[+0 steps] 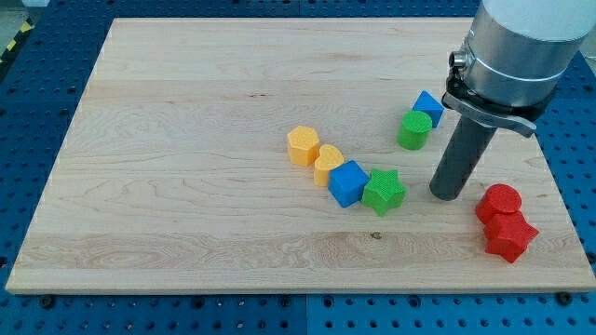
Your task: Move the green star in between the blue cube and red star
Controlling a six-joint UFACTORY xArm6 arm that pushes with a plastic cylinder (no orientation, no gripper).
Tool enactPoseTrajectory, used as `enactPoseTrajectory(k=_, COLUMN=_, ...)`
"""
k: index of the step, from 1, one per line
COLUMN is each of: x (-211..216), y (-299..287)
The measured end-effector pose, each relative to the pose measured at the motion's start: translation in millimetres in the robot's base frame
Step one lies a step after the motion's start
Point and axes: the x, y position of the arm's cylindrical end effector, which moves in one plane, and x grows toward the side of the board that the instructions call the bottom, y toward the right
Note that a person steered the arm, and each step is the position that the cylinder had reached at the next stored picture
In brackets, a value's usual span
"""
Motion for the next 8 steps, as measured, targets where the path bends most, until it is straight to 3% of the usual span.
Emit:
enactPoseTrajectory(k=3, x=-15.7, y=-27.2)
enactPoseTrajectory(k=6, x=-23.6, y=-107.9)
enactPoseTrajectory(k=8, x=10.2, y=-118.3)
